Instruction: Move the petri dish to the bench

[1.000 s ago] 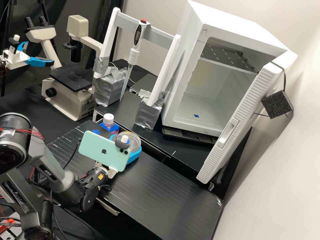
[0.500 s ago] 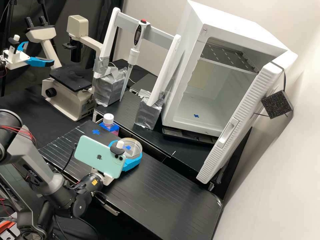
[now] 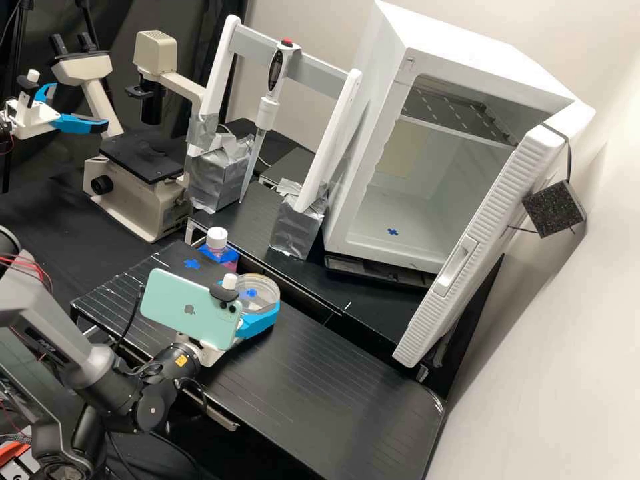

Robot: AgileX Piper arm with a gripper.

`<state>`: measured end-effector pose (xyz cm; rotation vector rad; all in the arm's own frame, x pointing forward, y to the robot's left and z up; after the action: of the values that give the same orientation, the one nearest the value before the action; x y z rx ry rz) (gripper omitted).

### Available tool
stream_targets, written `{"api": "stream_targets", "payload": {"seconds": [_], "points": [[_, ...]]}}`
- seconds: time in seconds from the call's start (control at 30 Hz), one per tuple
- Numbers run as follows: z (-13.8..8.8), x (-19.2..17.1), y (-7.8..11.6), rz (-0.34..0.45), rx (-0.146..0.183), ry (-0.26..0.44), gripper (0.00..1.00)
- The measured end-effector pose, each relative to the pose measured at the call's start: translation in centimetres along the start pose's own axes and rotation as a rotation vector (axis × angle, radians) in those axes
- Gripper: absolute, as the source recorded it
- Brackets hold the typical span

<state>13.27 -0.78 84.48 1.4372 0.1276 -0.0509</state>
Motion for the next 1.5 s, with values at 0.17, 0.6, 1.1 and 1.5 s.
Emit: {"api": "stream_targets", "payload": {"seconds": [0.17,0.6,1.1,1.5], "points": [[-0.4,0.0,-0.2,-0.019,-0.021,0.02,0.0],[-0.6,0.4,-0.6,-0.059,0.007,0.053,0.0],[-0.6,0.4,-0.5,-0.041,0.007,0.053,1.0],[-4.3,-0.3,0.9,0.151,-0.025,0.202,1.0]]}}
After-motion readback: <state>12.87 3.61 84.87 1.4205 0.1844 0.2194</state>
